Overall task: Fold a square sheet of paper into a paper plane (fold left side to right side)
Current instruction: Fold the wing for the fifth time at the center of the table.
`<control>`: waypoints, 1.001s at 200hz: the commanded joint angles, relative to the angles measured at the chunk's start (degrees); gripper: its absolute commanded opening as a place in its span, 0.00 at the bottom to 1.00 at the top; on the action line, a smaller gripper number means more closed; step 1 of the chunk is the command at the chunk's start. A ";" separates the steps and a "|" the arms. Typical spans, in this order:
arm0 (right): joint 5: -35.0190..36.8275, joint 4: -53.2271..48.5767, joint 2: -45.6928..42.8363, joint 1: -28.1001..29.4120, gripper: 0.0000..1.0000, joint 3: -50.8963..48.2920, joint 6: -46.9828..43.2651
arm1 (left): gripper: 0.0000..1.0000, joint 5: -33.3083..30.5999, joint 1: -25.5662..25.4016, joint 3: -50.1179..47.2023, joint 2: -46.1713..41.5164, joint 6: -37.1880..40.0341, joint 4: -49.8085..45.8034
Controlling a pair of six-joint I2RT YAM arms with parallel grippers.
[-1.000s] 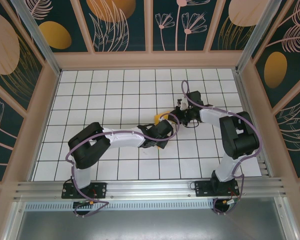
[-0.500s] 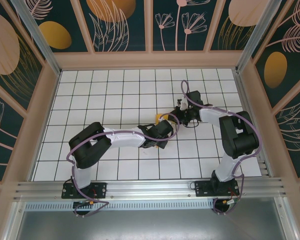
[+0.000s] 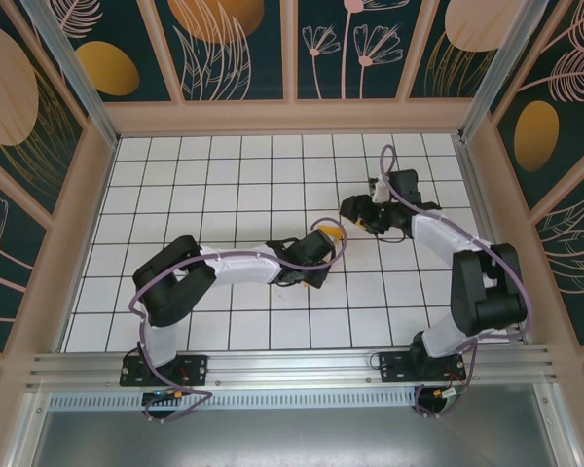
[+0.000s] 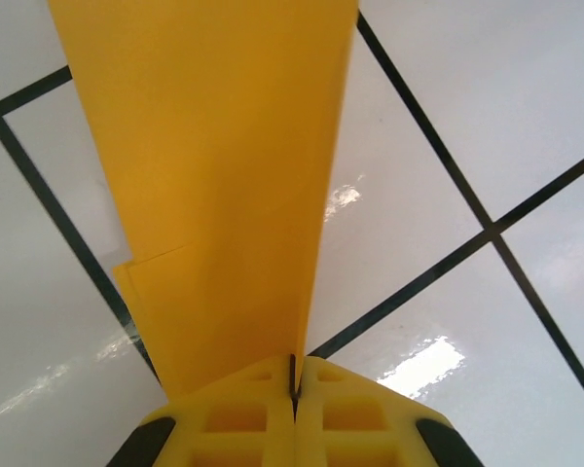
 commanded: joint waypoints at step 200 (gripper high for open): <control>7.06 16.56 -7.91 4.77 0.60 -20.96 9.49 | 0.00 29.54 10.40 0.52 4.57 -5.84 12.77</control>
